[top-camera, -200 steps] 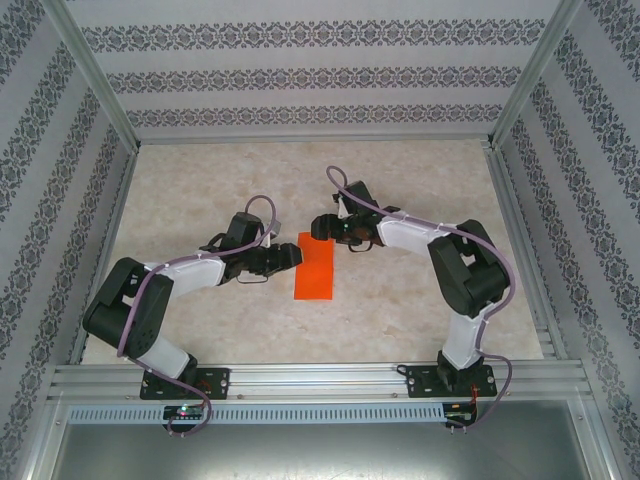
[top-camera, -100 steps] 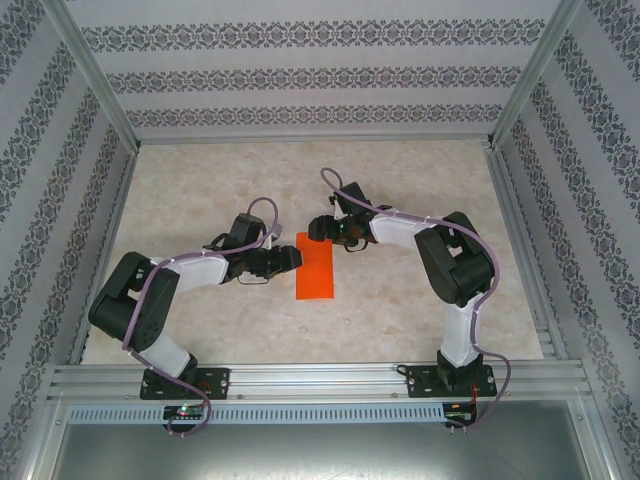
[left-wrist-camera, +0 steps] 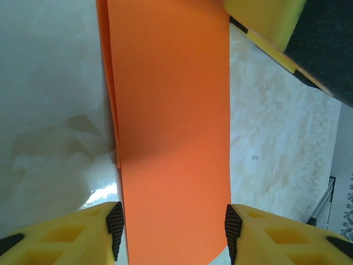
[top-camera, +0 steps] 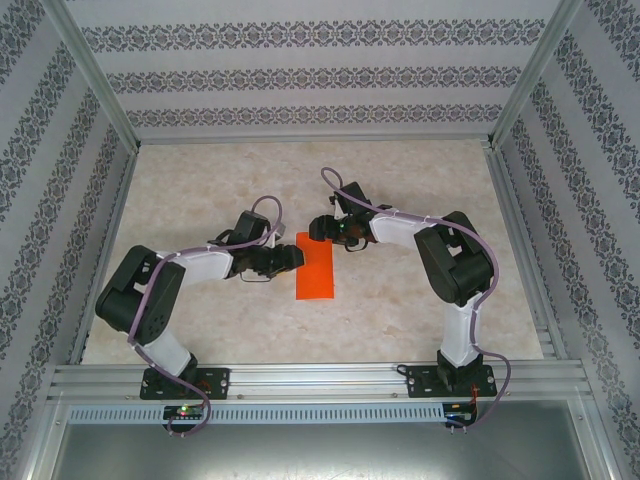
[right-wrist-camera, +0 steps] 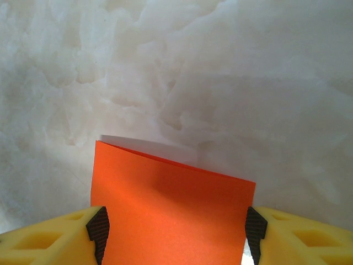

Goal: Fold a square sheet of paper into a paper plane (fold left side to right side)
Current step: Third fold the triangle at the center of the table.

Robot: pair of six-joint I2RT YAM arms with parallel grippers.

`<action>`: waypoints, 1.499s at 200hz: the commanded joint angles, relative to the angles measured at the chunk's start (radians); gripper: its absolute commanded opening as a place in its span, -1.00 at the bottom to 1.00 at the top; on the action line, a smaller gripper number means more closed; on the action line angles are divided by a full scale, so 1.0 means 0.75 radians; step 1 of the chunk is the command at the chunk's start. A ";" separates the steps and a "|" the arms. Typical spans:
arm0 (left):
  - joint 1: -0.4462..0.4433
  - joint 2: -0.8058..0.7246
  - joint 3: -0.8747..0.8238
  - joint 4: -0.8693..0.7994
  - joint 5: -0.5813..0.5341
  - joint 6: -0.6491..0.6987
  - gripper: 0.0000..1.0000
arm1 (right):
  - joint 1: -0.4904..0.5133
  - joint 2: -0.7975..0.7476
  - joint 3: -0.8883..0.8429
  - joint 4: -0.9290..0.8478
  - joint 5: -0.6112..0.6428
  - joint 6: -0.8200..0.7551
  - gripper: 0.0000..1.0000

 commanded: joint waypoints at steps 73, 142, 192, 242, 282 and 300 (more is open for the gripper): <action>-0.041 0.086 0.065 -0.087 -0.036 0.036 0.11 | 0.016 0.041 0.003 0.005 -0.020 -0.006 0.36; -0.051 0.144 0.121 -0.067 -0.039 0.024 0.10 | 0.018 0.039 0.001 0.006 -0.018 -0.001 0.36; -0.059 0.147 0.126 -0.072 -0.042 0.021 -0.08 | 0.018 0.031 0.003 0.005 -0.015 -0.001 0.36; -0.075 0.162 0.145 -0.076 -0.035 0.018 -0.20 | 0.020 0.031 0.003 0.002 -0.015 -0.002 0.36; -0.077 0.146 0.154 -0.092 -0.051 0.019 -0.25 | 0.022 0.031 0.003 0.003 -0.015 -0.002 0.36; -0.078 0.150 0.159 -0.102 -0.053 0.024 -0.25 | 0.023 0.031 0.003 0.005 -0.015 -0.001 0.36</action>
